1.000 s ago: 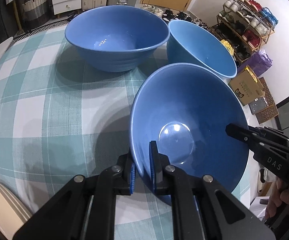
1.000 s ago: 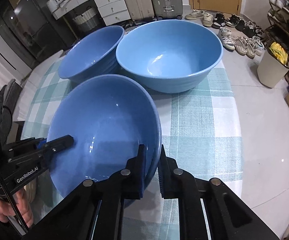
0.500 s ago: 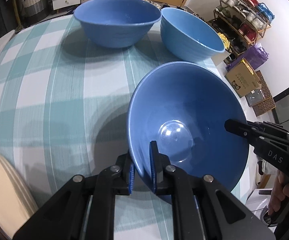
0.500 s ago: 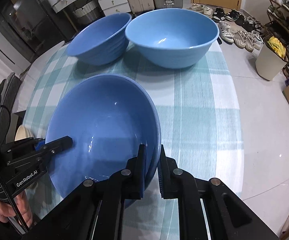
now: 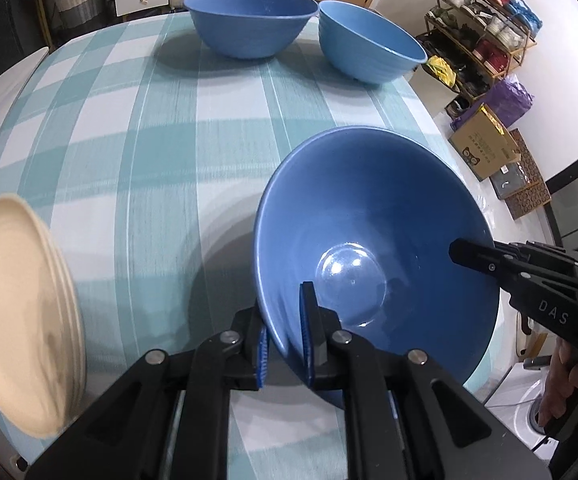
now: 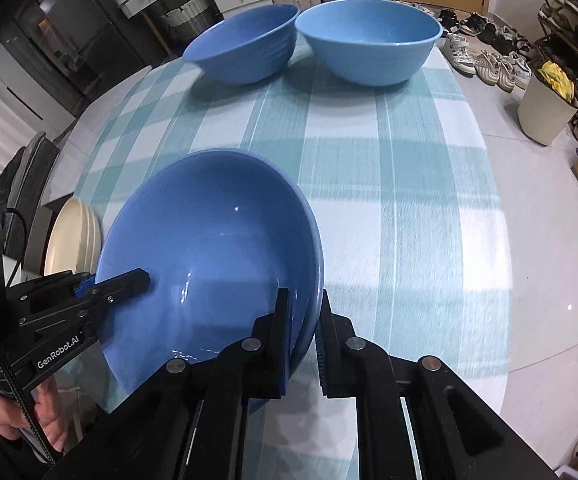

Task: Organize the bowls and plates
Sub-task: 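Lift the blue bowl with the left tool and carry it away from the other bowls, then lower the blue bowl onto the tablecloth and open the left tool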

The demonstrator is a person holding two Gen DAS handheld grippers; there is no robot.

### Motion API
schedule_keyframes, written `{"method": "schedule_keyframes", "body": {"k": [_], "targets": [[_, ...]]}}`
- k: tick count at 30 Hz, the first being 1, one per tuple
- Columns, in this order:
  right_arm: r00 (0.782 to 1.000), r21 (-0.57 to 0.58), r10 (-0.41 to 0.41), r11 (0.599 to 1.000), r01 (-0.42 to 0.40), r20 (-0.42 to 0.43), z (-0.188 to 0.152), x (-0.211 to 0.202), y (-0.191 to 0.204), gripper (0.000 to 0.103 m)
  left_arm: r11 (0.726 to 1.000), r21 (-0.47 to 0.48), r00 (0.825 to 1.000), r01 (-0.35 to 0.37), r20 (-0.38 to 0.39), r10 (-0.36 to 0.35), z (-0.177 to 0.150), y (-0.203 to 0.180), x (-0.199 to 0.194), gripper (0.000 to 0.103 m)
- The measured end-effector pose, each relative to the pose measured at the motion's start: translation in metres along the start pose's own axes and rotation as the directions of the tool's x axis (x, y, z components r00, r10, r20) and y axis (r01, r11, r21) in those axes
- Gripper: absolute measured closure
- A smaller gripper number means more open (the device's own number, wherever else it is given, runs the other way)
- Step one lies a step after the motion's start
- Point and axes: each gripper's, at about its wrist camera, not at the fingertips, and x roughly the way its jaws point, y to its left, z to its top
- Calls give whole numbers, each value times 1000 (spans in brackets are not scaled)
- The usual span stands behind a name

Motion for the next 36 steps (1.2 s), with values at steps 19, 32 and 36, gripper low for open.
{"method": "schedule_keyframes", "body": {"k": [19, 32, 36], "targets": [[1000, 37, 19, 999, -19, -8, -44, -11, 4, 92, 999, 2, 999, 35, -12, -35, -24, -2, 0, 93], [996, 90, -18, 996, 11, 82, -41, -25, -5, 62, 998, -66, 994, -13, 111, 20, -20, 22, -20, 59], [982, 111, -14, 994, -7, 188, -44, -44, -10, 59, 997, -79, 987, 15, 159, -2, -19, 27, -35, 56]]}}
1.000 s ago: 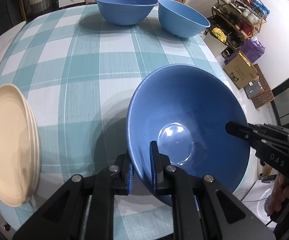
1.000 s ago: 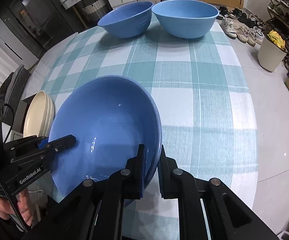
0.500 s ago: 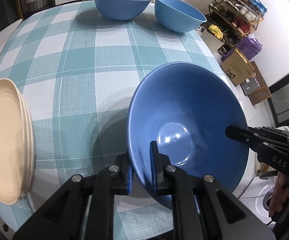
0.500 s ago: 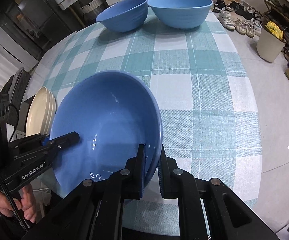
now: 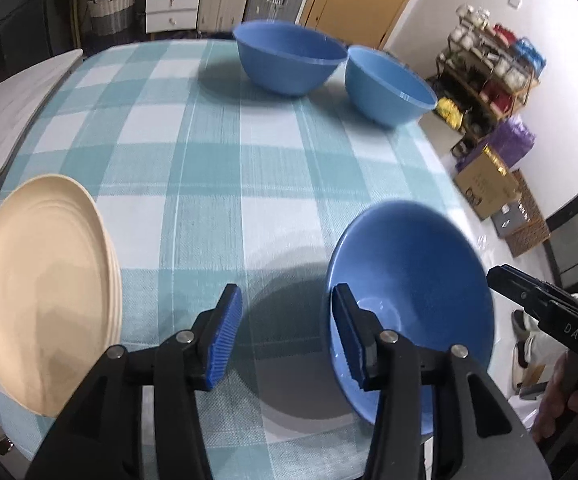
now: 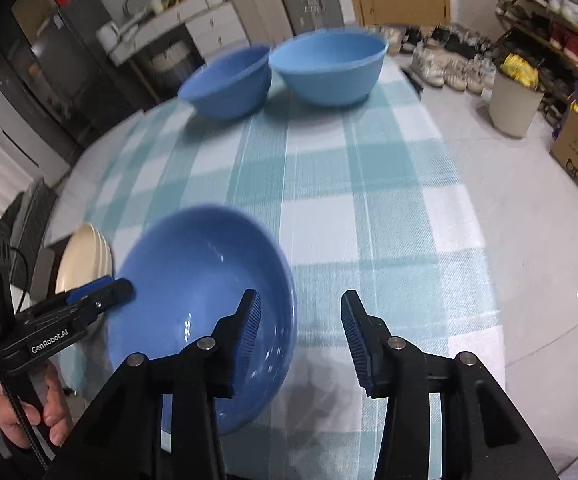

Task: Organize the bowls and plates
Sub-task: 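Lower the blue bowl onto the tablecloth and open the left tool, then withdraw the left tool from the blue bowl toward the cream plates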

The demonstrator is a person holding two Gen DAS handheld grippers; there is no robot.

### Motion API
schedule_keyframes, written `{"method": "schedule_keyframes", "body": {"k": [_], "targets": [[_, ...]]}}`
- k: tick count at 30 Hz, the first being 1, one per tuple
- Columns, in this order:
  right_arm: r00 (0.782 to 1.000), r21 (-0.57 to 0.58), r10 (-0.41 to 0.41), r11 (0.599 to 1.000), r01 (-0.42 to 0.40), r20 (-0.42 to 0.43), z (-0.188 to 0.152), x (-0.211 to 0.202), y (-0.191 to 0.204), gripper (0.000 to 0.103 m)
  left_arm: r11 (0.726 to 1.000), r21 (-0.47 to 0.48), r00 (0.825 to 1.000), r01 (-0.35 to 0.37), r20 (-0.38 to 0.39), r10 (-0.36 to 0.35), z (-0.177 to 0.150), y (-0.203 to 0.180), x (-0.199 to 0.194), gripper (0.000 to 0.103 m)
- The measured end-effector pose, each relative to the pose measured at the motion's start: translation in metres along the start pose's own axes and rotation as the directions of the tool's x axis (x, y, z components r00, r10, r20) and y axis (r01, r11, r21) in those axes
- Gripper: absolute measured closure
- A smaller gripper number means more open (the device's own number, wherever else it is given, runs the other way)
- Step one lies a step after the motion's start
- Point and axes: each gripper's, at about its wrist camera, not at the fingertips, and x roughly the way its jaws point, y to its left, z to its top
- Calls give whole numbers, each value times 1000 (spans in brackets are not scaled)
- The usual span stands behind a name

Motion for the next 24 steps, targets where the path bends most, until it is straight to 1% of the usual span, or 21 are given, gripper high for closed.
{"method": "schedule_keyframes", "body": {"k": [1, 2, 3, 4, 5, 6, 7, 8, 10, 11, 12, 13, 14, 15, 17, 20, 22, 23, 24], "targets": [[1000, 0, 4, 1000, -4, 28, 0, -4, 0, 53, 1000, -1, 1000, 12, 2, -12, 1, 0, -2, 56], [998, 0, 6, 1000, -6, 56, 0, -8, -1, 50, 1000, -4, 1000, 25, -1, -25, 1, 0, -3, 56], [997, 0, 2, 1000, -3, 83, 0, -12, 0, 50, 999, -8, 999, 39, 1, -39, 2, -1, -5, 56], [994, -1, -3, 1000, 3, 111, 0, -17, 0, 50, 999, -7, 999, 42, 19, -42, 3, -2, -9, 56], [992, -3, -1, 1000, 1, 128, 0, -19, 1, 50, 1000, -2, 998, -6, 66, 6, 4, -3, -15, 55], [988, -8, 4, 1000, -3, 155, 0, -24, 4, 50, 998, -1, 993, -57, 107, 57, 6, -5, -21, 52], [984, -12, -1, 1000, 3, 175, 0, -28, 6, 47, 996, -1, 985, -93, 148, 93, 6, -6, -26, 51], [981, -16, -10, 1000, 13, 193, 0, -31, 9, 37, 994, 4, 978, -105, 184, 103, 7, -7, -32, 50], [967, -47, -32, 998, 45, 254, -2, -41, 18, 24, 995, 11, 973, -97, 212, 92, 9, -9, -37, 48], [956, -60, -32, 997, 51, 293, -4, -47, 22, 20, 996, 14, 972, -87, 219, 82, 8, -11, -39, 44], [941, -80, -23, 995, 54, 339, -7, -55, 28, 18, 996, 16, 970, -85, 228, 79, 7, -14, -41, 41], [931, -98, -14, 994, 53, 365, -10, -60, 33, 17, 996, 19, 966, -92, 242, 85, 6, -16, -42, 29], [922, -116, -4, 992, 53, 387, -12, -64, 38, 16, 995, 22, 962, -101, 258, 92, 4, -19, -43, 14], [913, -135, 2, 989, 59, 409, -14, -69, 44, 14, 993, 29, 954, -113, 282, 101, 2, -22, -46, 10], [903, -162, 3, 984, 74, 429, -18, -76, 53, 10, 988, 69, 935, -140, 336, 109, -4, -32, -55, 8], [869, -175, 4, 980, 95, 496, -31, -91, 64, 2, 978, 109, 918, -179, 377, 126, -10, -43, -64, 7], [835, -175, 15, 980, 97, 549, -42, -103, 68, 1, 974, 119, 911, -191, 392, 130, -13, -47, -69, 6], [814, -173, 18, 980, 102, 580, -48, -109, 69, 1, 974, 114, 909, -193, 394, 134, -15, -48, -71, 6], [794, -173, 22, 979, 106, 608, -54, -113, 69, 1, 977, 106, 914, -183, 386, 129, -16, -48, -72, 5]]}}
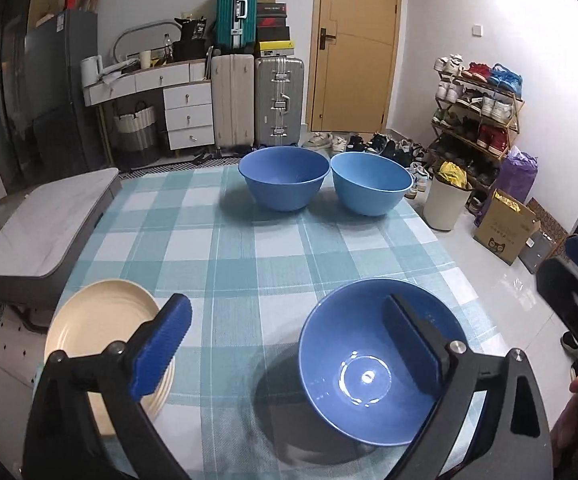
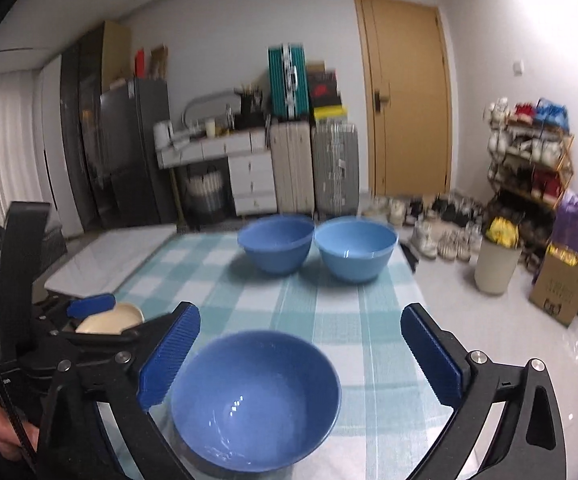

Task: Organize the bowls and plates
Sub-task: 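Withdraw the left tool from the blue bowl toward the cream plates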

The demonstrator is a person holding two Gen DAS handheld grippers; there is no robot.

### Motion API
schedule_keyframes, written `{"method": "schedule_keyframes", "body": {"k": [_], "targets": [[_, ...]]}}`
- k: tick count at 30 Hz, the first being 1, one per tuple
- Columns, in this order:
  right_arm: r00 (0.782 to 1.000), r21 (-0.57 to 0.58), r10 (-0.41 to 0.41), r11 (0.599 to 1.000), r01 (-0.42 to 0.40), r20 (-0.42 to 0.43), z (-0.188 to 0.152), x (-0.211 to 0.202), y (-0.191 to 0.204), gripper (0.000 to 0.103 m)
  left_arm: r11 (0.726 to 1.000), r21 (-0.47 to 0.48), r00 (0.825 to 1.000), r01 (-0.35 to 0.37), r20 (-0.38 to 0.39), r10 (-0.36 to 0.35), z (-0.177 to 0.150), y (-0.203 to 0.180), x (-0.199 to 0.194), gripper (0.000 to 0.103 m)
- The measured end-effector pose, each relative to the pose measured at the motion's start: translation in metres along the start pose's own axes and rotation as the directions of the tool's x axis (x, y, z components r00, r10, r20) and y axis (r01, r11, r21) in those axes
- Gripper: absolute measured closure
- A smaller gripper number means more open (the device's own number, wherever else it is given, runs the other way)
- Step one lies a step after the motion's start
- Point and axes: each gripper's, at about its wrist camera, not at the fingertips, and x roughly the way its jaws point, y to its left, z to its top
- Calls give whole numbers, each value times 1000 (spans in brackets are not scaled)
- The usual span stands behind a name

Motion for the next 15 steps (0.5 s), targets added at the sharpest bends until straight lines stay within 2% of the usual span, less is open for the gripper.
{"method": "schedule_keyframes", "body": {"k": [3, 8, 12, 15], "targets": [[996, 5, -37, 999, 37, 80, -9, -14, 1, 1, 1000, -19, 1000, 11, -15, -11, -2, -4, -3, 4], [999, 47, -25, 999, 23, 35, -18, -14, -3, 1, 999, 49, 1000, -24, 9, 23, -7, -18, -12, 2], [1000, 83, 11, 997, -11, -4, -21, -13, -7, 1, 999, 47, 1000, -8, 8, 7, -10, -19, -16, 0], [1000, 91, 21, 996, -20, -6, -23, -15, -8, 1, 998, 52, 1000, -25, -5, 25, -12, -21, -16, 0]]}}
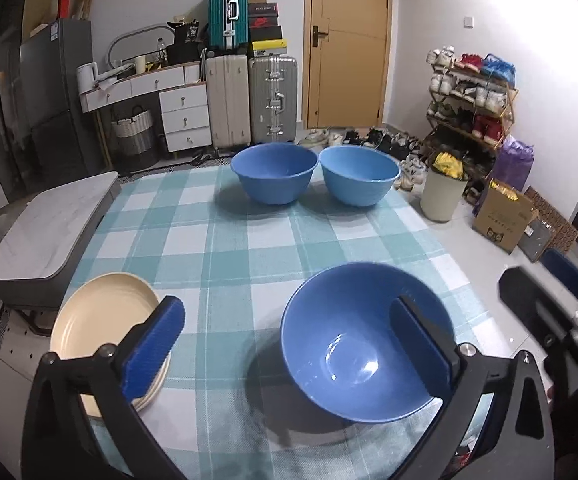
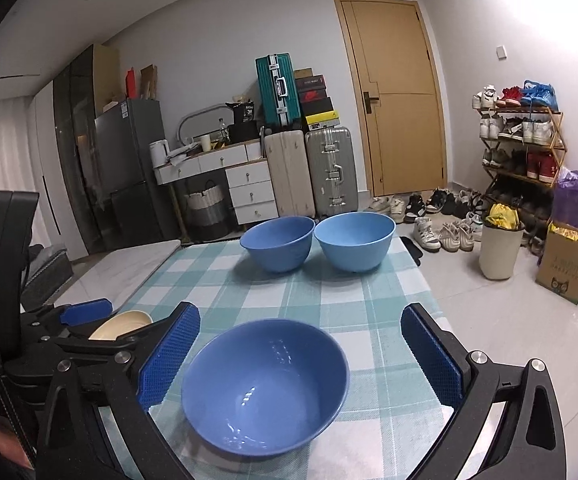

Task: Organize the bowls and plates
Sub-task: 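Withdraw the left tool from the blue bowl toward the cream plates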

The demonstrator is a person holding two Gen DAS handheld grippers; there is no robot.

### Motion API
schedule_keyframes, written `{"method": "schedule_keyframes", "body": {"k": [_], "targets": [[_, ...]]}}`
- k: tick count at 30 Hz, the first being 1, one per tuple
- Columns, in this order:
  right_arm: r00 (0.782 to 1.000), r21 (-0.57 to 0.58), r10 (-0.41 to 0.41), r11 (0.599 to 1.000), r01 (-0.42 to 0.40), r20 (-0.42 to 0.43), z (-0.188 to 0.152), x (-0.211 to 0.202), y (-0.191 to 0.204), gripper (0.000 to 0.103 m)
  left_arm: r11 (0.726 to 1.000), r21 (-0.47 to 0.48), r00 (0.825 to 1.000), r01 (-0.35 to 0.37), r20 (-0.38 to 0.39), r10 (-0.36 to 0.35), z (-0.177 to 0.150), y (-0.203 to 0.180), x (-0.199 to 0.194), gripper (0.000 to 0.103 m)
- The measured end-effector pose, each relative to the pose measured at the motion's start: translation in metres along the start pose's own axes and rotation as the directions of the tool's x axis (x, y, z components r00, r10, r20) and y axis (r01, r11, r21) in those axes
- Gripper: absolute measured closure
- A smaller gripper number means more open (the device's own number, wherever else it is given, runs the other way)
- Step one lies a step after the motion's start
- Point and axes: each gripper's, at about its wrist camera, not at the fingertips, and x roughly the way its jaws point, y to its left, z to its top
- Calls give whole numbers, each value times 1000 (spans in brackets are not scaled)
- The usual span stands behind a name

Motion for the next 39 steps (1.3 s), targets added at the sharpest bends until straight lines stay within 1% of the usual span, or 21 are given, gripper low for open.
{"method": "schedule_keyframes", "body": {"k": [3, 5, 6, 9, 14, 15, 17, 19, 21, 24, 28, 29, 32, 34, 35, 36, 37, 38, 39], "targets": [[1000, 1, 8, 1000, -8, 5, 1, -3, -1, 1, 1000, 23, 1000, 4, -13, -3, -1, -3, -1, 0], [1000, 14, 18, 1000, -19, 8, 3, -3, -3, 1, 999, 28, 1000, -24, -14, 24, -1, -4, -1, 0], [1000, 30, 26, 999, -26, 3, 5, -2, -5, 1, 999, 27, 1000, -23, -16, 24, -1, -4, -1, 0], [999, 80, 44, 996, -44, 1, 12, -2, -10, 1, 1000, 13, 1000, 9, -27, -9, 0, 0, 2, 0], [996, 135, 84, 987, -85, 13, 26, -3, -16, 1, 1000, 6, 1000, 15, -21, -15, 11, 10, 7, 0], [995, 141, 102, 985, -103, 18, 32, -3, -16, 1, 1000, 4, 1000, 19, -25, -19, 15, 14, 10, 0], [990, 147, 140, 979, -141, 19, 42, -1, -15, 1, 1000, 8, 999, 3, -36, -3, 22, 19, 15, 0], [985, 107, 172, 980, -169, -20, 61, 5, -7, 1, 999, 35, 998, -28, -49, 30, 30, 24, 19, 0], [978, 46, 206, 978, -205, -28, 84, 6, 2, 1, 997, 55, 998, -54, -24, 56, 44, 32, 19, 0], [963, 25, 268, 963, -267, -25, 110, 12, 12, 1, 997, 36, 998, -62, -13, 62, 63, 47, 23, 0], [937, 51, 346, 938, -344, -45, 138, 33, 20, 1, 998, -14, 996, -55, -65, 54, 89, 70, 47, 0], [935, 51, 351, 936, -349, -47, 141, 36, 22, 1, 998, -19, 995, -53, -88, 52, 93, 74, 57, 0], [936, 53, 348, 937, -345, -61, 152, 54, 24, 1, 999, -17, 990, -49, -130, 47, 102, 83, 81, 0], [933, 75, 352, 935, -347, -80, 159, 70, 22, 1, 998, -13, 986, -62, -154, 59, 109, 88, 99, 0], [934, 83, 345, 937, -338, -90, 162, 77, 21, 1, 998, -13, 985, -60, -165, 57, 115, 90, 110, 0], [937, 86, 333, 942, -325, -102, 165, 88, 20, 1, 998, -29, 980, -56, -192, 50, 121, 94, 122, 0], [940, 83, 323, 945, -315, -112, 167, 95, 19, 1, 998, -52, 978, -44, -205, 32, 125, 97, 129, 0], [943, 77, 309, 950, -302, -125, 169, 106, 19, 1, 994, -107, 974, -9, -224, -15, 132, 104, 142, 0], [944, 71, 301, 953, -294, -136, 171, 115, 19, 1, 991, -133, 970, 10, -238, -42, 136, 108, 151, 0]]}}
